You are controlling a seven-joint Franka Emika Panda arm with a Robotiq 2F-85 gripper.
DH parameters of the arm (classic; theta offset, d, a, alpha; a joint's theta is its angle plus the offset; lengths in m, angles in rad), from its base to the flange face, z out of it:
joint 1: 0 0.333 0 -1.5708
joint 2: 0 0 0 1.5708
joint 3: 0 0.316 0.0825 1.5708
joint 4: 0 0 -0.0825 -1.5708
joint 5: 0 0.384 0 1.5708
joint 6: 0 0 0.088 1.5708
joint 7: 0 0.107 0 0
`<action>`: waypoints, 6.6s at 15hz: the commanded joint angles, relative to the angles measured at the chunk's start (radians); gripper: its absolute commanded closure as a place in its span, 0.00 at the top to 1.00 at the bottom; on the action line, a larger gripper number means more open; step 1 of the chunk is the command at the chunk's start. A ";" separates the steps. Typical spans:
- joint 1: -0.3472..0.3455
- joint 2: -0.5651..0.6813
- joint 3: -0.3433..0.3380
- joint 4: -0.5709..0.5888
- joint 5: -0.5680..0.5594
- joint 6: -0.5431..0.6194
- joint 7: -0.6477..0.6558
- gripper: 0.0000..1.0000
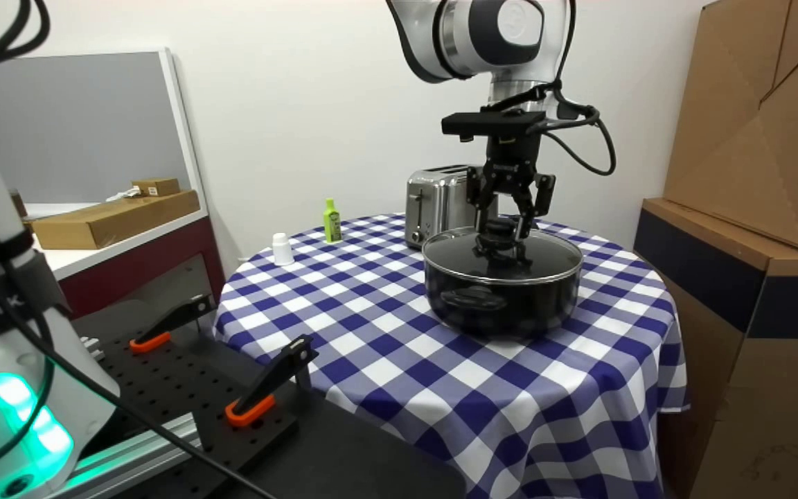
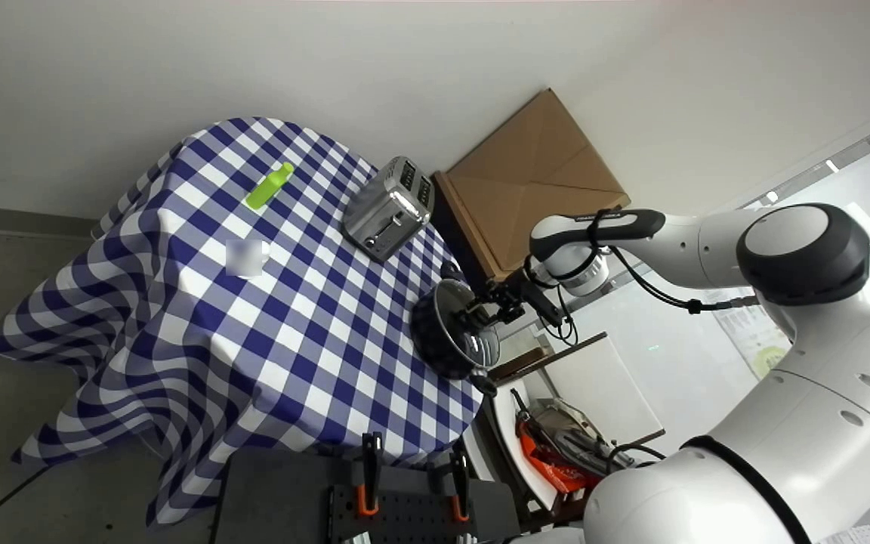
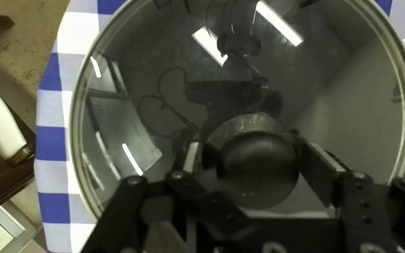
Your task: Pick up the lid and put it on the pot, then turn on and off the toaster
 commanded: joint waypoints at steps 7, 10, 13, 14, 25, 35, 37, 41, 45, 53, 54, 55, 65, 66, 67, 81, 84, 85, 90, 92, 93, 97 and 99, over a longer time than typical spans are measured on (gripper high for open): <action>0.053 -0.149 0.006 -0.126 -0.012 0.077 0.025 1.00; 0.132 -0.236 0.011 -0.177 -0.085 0.081 0.064 0.75; 0.210 -0.299 0.041 -0.191 -0.151 0.066 0.115 0.63; 0.236 -0.307 0.058 -0.183 -0.162 0.070 0.135 0.61; 0.396 -0.162 0.112 0.005 -0.322 0.112 0.366 0.00; 0.413 0.046 0.025 0.170 -0.342 0.156 0.425 0.00; 0.417 0.067 0.019 0.199 -0.336 0.157 0.420 0.00; 0.424 0.094 0.027 0.221 -0.323 0.155 0.405 0.00; 0.436 0.117 0.025 0.234 -0.323 0.158 0.405 0.00; 0.448 0.190 0.020 0.291 -0.329 0.161 0.395 0.00; 0.451 0.205 0.021 0.300 -0.330 0.160 0.393 0.00; 0.454 0.213 0.021 0.306 -0.329 0.159 0.391 0.00; 0.452 0.313 0.009 0.328 -0.318 0.166 0.389 0.00; 0.451 0.323 0.006 0.329 -0.317 0.168 0.388 0.00; 0.452 0.332 0.003 0.332 -0.318 0.167 0.389 0.00; 0.366 0.220 0.090 0.238 -0.197 0.149 0.304 0.00; 0.331 0.165 0.118 0.167 -0.135 0.149 0.274 0.00; 0.333 0.148 0.112 0.142 -0.131 0.152 0.283 0.00; 0.339 0.076 0.082 0.023 -0.151 0.167 0.302 0.00; 0.346 0.071 0.068 -0.010 -0.172 0.178 0.302 0.00; 0.347 0.071 0.067 -0.023 -0.180 0.184 0.296 0.00; 0.363 0.088 0.044 -0.039 -0.256 0.203 0.275 0.00; 0.373 0.098 0.030 -0.029 -0.310 0.195 0.264 0.00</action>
